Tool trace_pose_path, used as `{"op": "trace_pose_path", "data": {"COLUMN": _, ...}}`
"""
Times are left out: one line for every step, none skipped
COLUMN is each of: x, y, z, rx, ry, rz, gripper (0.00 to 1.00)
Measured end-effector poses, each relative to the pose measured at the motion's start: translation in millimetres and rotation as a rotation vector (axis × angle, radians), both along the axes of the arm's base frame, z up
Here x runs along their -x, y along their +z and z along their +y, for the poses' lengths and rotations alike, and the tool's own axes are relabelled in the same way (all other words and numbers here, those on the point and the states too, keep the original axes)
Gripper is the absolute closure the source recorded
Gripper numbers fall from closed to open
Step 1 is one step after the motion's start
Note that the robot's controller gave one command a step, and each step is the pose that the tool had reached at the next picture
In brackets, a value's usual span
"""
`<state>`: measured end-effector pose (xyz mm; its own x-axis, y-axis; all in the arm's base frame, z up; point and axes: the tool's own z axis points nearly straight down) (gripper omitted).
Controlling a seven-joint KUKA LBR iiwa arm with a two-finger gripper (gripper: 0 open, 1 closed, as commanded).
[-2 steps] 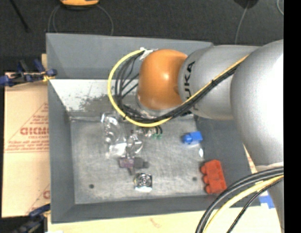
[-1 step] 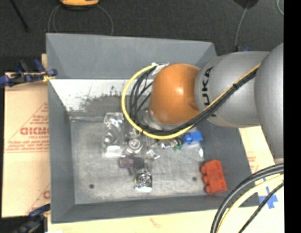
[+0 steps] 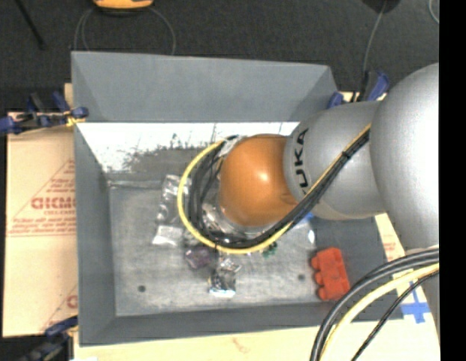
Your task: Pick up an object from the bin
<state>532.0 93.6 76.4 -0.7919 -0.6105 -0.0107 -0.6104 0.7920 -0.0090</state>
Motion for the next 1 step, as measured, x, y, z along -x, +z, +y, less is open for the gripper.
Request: {"op": "trace_pose_path", "data": {"x": -0.3, "y": 1.4, "z": 0.9, "rx": -0.002, "ry": -0.004, "rz": 0.0, "gripper": 1.0}}
